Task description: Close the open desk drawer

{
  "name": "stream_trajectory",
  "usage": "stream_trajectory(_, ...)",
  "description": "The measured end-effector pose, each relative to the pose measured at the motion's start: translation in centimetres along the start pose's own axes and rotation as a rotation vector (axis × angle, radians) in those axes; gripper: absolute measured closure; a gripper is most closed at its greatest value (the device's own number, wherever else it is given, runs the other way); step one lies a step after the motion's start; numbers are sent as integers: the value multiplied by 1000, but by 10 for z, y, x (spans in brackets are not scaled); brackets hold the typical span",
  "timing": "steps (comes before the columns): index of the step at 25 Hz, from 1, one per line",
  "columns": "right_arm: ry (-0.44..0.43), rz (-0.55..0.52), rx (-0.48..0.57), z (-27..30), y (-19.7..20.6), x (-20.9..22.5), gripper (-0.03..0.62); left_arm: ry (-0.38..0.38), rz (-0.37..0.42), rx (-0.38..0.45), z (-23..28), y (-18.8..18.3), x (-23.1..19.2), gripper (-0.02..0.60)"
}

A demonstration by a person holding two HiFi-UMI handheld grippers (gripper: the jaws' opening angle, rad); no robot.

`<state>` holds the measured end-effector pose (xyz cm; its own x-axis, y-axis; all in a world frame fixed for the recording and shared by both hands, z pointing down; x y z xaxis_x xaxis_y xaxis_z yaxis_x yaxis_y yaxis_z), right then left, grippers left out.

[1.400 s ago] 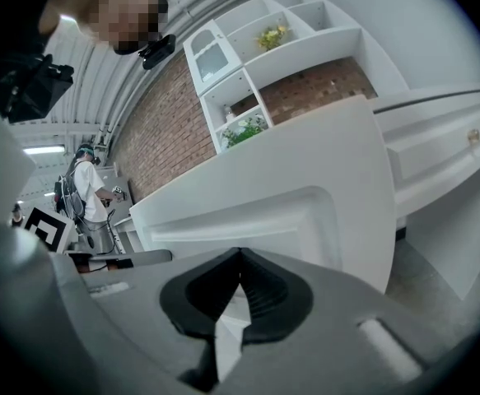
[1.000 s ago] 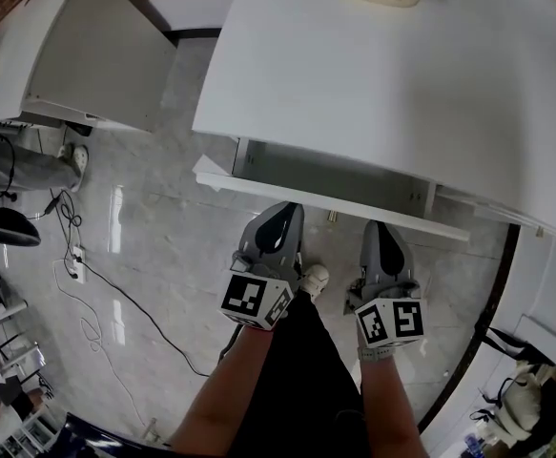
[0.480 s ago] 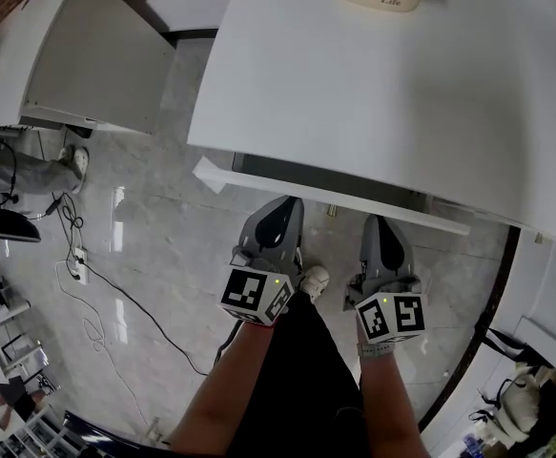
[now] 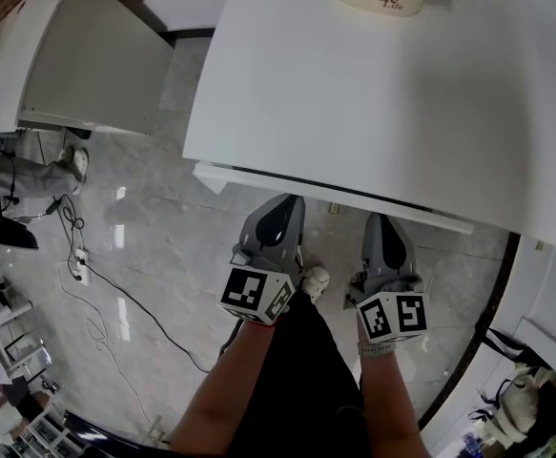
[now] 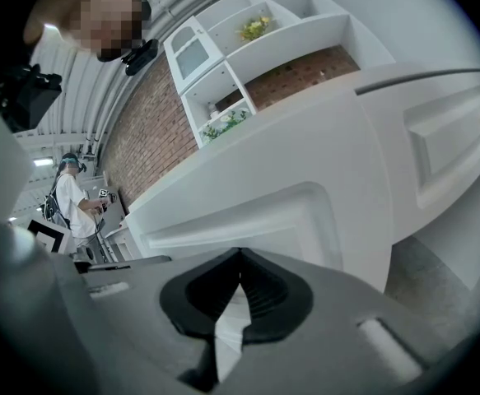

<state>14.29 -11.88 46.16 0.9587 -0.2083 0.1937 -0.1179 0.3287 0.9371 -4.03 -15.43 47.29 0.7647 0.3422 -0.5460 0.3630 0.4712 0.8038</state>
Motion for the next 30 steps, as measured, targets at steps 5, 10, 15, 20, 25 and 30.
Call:
stream_trajectory(5,10,10,8,6,-2,2,594,5,2,-1,7,-4,-1,580)
stream_trajectory(10,20,21,14,12,-3,4,594,9,8,-8,13,-6,-4,580)
stream_trajectory(15,30,32,18,19,-5,7,594,4,18,-11,21,-12,-4,580)
stream_trajectory(20,32,37,30,19,-5,7,594,11,18,-6,21,-13,-4,578)
stream_trajectory(25,24,19,37,20,-4,8,594,14,22,-5,22,-14,-4,578)
stream_trajectory(30,22,9,36,18,-6,7,594,9,27,-11,20,-10,-5,580)
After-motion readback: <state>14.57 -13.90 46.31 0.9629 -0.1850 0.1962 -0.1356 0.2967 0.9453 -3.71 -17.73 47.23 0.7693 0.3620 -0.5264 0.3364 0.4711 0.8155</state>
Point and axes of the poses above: the fingertips, and each gripper's own axes: z forward along the fingers, x to its right, y out of its underside, the point moved 7 cm from there along -z, backward along the fingers, and after that the axes turned 11 degrees about -z, right-handed, at the moved point
